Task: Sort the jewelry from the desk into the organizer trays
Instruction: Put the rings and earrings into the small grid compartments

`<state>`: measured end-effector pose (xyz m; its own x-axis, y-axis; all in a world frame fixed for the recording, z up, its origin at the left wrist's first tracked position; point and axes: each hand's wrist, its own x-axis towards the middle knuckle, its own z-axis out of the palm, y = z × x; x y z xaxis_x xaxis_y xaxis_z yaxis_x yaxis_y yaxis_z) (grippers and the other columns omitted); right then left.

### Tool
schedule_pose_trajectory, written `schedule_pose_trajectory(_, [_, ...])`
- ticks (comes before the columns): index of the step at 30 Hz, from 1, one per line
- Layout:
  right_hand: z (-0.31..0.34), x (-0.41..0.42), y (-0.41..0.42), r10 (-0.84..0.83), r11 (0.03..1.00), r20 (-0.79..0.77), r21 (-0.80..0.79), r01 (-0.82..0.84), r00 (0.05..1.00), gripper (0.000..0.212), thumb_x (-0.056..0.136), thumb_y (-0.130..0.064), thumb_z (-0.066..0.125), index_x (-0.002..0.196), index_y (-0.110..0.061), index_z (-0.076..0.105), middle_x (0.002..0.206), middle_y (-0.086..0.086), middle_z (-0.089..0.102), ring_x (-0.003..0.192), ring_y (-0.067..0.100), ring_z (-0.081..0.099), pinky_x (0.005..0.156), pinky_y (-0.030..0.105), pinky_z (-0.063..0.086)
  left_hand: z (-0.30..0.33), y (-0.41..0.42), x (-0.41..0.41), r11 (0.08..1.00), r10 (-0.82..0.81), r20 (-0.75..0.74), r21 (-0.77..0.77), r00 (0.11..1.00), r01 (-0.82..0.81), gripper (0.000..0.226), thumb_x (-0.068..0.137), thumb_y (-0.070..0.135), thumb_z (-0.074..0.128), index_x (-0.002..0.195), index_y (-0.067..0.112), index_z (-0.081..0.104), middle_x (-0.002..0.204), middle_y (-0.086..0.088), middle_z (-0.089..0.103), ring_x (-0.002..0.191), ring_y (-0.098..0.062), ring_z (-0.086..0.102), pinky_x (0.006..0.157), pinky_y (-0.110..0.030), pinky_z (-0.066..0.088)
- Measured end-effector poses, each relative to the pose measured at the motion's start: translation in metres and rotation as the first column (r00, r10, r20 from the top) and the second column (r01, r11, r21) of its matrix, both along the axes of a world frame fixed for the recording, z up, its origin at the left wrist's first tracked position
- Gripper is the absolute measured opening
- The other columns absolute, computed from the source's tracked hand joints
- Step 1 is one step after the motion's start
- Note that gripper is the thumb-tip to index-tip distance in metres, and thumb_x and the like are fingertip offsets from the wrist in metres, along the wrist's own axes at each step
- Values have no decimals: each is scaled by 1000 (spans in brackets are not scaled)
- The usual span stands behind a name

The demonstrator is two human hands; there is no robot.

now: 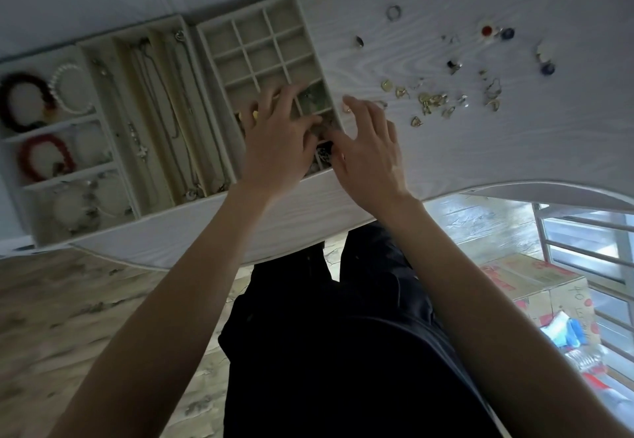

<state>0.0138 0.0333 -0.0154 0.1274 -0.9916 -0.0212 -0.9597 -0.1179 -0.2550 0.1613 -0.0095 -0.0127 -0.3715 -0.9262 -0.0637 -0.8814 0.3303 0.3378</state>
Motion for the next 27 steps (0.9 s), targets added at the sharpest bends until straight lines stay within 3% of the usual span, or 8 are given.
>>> schedule_pose_trajectory(5, [1,0,-3,13,1000,17,-24,-13,1000,28,86,-17,46,108,-16,65,133,18,49,122,35,43,92,42,40,-3,8,7,998,55,-10,-7,998,-55,34,84,23,50,112,28,69,142,1,45,130,-30,34,102,-47,19])
schedule_pose_trajectory(11, [0,2,-3,-2,999,-7,-52,2,1000,26,87,-18,45,102,-14,66,130,16,52,120,34,46,91,41,40,3,4,-9,998,0,87,-60,996,5,40,86,35,35,93,25,73,144,-2,42,134,-30,30,107,-53,19])
schedule_pose_trajectory(13, [-1,-1,0,-15,998,6,-61,15,1000,24,85,-16,52,104,-10,65,127,15,54,119,33,48,89,40,42,-1,1,-12,998,-34,82,-44,996,38,39,87,36,36,98,29,72,146,-1,39,135,-30,27,108,-54,17])
schedule_pose_trajectory(17, [-3,-5,1,-95,995,169,15,94,981,25,82,-8,57,106,-4,64,124,20,55,114,37,50,88,43,47,-11,4,-7,995,-83,72,-56,994,87,38,87,33,38,110,30,68,146,-5,40,134,-31,28,108,-54,14])
schedule_pose_trajectory(21, [2,-9,-2,-133,991,224,2,136,966,23,84,-7,53,104,-3,64,117,17,60,106,33,56,82,42,50,-9,4,-8,995,-40,17,-90,999,42,35,84,29,40,95,21,72,142,-6,46,131,-33,35,106,-57,22])
schedule_pose_trajectory(25, [4,-6,-4,-97,995,111,35,94,989,26,81,-9,60,106,-5,65,125,18,55,115,36,50,86,43,45,-7,4,-10,991,22,5,-132,1000,-21,32,84,27,42,91,18,72,138,-6,50,131,-29,35,107,-54,24])
schedule_pose_trajectory(27, [6,-1,-6,-151,985,170,110,134,974,27,81,-13,59,106,-4,65,132,19,49,124,36,42,94,45,40,-7,2,-11,987,43,-4,-157,999,-43,28,84,24,45,89,17,71,135,-5,52,131,-28,37,107,-50,24])
